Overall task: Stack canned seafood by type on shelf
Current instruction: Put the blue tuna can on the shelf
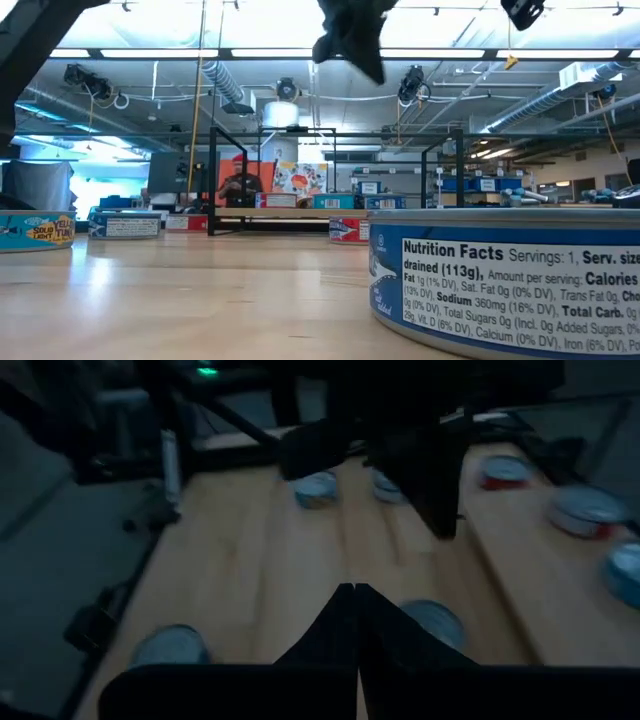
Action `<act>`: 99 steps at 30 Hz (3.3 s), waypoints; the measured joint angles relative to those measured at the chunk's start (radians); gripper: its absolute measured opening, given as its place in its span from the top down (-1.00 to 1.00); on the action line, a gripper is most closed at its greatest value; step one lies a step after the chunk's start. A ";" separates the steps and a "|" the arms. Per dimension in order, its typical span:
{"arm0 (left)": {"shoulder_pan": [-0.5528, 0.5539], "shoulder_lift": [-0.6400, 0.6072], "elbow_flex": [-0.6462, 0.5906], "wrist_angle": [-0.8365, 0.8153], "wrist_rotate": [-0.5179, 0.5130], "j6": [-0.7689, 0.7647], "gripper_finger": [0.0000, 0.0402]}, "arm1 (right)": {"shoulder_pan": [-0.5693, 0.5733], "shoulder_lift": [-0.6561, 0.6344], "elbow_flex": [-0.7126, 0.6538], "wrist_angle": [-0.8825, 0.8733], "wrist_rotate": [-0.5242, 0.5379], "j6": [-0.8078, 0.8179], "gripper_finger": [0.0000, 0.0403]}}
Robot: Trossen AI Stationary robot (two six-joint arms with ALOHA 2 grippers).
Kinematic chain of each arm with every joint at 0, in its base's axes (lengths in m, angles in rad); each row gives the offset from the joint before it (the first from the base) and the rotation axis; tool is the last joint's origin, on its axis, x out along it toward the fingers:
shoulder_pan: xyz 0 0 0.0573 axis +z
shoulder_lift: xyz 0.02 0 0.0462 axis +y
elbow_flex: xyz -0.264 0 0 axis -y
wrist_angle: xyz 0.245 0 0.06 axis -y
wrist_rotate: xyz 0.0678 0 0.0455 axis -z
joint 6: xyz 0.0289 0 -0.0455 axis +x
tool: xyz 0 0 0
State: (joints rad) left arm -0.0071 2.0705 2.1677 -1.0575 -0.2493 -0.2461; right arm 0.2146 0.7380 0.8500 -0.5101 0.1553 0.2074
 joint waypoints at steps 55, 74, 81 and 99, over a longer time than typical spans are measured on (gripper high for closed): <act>-0.244 -0.712 -1.280 1.328 0.149 -0.104 1.00 | -0.012 0.541 0.288 -0.219 0.070 0.611 0.95; -0.115 -0.753 -1.291 1.354 0.128 -0.177 1.00 | -0.295 0.581 -0.048 -0.224 -0.116 1.026 0.65; -0.048 -0.753 -1.291 1.353 0.249 -0.142 1.00 | -0.201 0.570 -0.099 -0.206 -0.108 1.222 0.64; 0.052 -0.753 -1.291 1.352 0.505 -0.065 1.00 | 0.472 0.570 -0.032 -0.097 -0.382 0.985 0.63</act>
State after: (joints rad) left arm 0.0454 1.3174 0.8764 0.2943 0.2559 -0.3110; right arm 0.6861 1.3075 0.8177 -0.6067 -0.2271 1.1924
